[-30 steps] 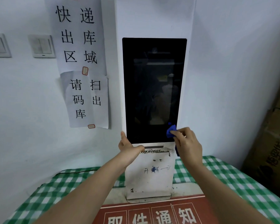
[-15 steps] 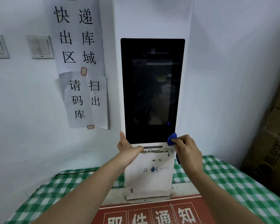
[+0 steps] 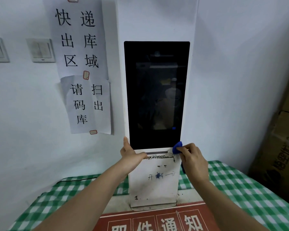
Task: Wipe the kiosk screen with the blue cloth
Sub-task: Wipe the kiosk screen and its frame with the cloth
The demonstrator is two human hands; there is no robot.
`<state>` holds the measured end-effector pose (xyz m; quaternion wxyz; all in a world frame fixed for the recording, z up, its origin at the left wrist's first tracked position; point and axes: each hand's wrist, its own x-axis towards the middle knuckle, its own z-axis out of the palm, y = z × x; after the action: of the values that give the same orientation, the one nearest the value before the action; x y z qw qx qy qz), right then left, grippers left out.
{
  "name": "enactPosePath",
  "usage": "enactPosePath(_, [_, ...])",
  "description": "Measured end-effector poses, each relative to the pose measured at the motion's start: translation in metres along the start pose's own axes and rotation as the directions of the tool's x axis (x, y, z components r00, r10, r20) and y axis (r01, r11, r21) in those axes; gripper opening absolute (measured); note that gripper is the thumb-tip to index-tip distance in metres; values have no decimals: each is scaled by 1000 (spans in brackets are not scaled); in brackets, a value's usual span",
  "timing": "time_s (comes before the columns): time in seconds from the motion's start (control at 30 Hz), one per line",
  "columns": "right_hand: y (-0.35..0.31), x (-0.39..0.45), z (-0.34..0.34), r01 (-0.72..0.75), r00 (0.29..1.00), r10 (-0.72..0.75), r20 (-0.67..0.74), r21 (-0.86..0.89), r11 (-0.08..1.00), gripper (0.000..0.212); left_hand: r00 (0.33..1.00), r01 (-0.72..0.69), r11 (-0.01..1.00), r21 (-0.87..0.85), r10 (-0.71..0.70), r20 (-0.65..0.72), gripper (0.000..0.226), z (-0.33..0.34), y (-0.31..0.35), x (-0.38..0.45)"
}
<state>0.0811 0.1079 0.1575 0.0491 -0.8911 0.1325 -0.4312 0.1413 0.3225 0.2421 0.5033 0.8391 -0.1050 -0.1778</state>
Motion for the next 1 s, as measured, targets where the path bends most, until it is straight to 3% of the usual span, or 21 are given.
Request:
enactPosePath(0.1, [-1,5,-5,32,999,-32,6,-3,999,29,1000,3,1000,4,-3,1,99,-1,1,0])
enactPosePath(0.27, [-18,41,-22,-197,971,222,-86,230,953,23,1000,1,1000,-11,-1,-4,99,-1,2,-1])
enactPosePath(0.53, [-10,2,2,-162,987,162,15,105,981,20,1000,0,1000,-19,0,-5,99,-2,-1,1])
enactPosePath(0.77, [-25,30,-14,-219,968,240,-76,215,952,22,1000,-5,1000,-23,5,-4,98,-1,1,-1])
enactPosePath(1.0, [-55,8,14,-236,972,234,35,193,952,21,1000,-21,999,-44,21,2,98,-5,-5,2])
